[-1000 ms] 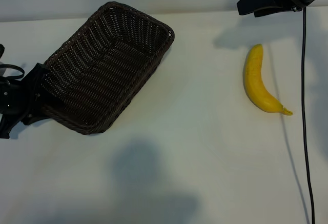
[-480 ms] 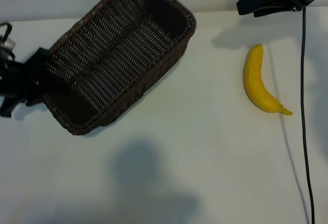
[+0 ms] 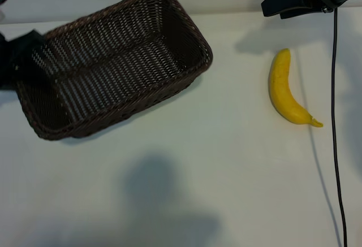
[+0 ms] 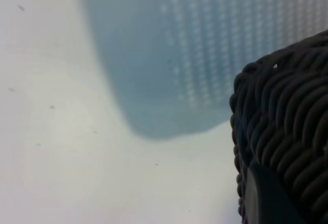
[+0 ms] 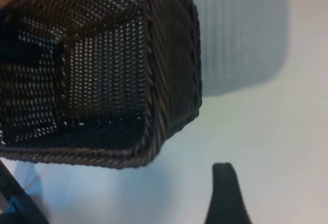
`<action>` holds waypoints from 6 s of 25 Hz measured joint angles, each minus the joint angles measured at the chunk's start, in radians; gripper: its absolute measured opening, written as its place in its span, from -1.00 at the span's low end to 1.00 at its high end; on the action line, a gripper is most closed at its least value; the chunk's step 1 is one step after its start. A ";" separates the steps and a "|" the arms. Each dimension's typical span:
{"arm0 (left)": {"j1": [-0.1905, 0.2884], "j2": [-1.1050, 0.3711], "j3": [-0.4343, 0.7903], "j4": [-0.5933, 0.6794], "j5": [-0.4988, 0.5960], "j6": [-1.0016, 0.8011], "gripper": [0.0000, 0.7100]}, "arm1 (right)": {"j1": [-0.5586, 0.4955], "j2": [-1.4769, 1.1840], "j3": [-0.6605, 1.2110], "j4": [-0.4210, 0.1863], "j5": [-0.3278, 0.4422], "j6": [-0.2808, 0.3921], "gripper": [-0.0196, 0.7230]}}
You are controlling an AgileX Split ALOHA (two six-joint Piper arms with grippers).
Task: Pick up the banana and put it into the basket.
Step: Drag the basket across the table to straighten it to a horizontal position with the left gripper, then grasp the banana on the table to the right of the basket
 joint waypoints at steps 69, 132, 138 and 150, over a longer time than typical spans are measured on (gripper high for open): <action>-0.308 0.516 -0.526 -0.001 0.085 0.086 0.53 | 0.000 0.000 0.000 0.001 0.011 0.000 0.35; -0.142 -0.049 -0.013 -0.356 0.039 0.377 0.35 | 0.000 0.179 0.105 -0.366 -0.047 0.054 0.35; -0.142 -0.049 -0.013 -0.356 0.039 0.377 0.35 | 0.021 0.209 0.120 -0.352 -0.100 0.024 0.35; -0.142 -0.049 -0.015 -0.363 0.038 0.377 0.35 | 0.071 0.214 0.198 -0.396 -0.218 0.006 0.41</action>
